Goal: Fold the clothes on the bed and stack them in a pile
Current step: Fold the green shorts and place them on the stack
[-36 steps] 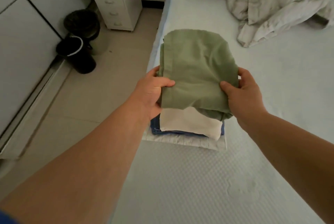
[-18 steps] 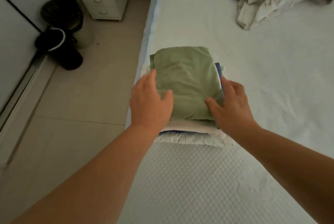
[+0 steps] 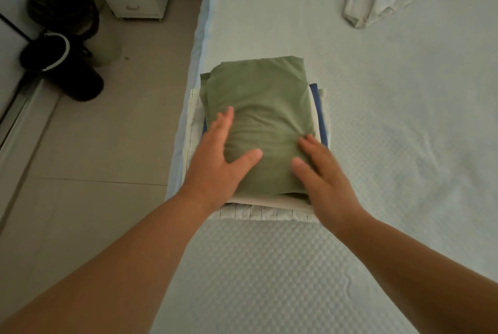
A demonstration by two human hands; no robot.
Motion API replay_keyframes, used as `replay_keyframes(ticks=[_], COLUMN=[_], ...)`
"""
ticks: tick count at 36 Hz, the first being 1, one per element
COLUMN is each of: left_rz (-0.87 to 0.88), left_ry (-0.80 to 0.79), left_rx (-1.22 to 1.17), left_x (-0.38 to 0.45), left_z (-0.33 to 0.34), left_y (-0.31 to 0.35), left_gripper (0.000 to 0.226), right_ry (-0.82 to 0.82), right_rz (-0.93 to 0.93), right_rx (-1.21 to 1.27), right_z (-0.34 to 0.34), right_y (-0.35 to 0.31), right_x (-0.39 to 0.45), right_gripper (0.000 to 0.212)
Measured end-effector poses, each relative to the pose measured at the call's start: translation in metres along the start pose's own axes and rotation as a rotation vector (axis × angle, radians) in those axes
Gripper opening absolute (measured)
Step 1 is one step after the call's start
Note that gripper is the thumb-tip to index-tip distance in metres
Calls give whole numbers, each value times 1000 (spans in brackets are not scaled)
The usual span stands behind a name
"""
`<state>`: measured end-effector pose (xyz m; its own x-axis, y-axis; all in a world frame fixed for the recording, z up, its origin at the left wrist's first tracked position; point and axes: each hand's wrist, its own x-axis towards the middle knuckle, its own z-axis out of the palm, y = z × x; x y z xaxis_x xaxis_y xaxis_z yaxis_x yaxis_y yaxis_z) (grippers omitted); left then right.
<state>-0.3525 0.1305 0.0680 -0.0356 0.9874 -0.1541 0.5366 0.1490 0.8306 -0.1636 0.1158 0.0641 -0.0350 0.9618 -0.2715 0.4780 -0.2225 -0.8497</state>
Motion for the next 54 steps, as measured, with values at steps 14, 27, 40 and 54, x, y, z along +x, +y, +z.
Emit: replay_keyframes(ticks=[14,27,40,54], left_rz=[-777,-701,-793,-771], left_ry=[-165,-117,-37,-205], left_rx=[-308,-421,-502,-478], left_x=[28,33,-121,-157], left_z=[-24,-20,3,24], left_y=[-57,-60,-19,-17], left_gripper=[163,133,125,149], right_ry=[-223,-212,-271,-213], right_rz=[664,638,723,737], right_rx=[237,334,313,503], right_z=[-28,-22,-57,-65], right_y=[21,29,47,100], right_x=[64,67,-96,-157], right_gripper=[105,101,73,86])
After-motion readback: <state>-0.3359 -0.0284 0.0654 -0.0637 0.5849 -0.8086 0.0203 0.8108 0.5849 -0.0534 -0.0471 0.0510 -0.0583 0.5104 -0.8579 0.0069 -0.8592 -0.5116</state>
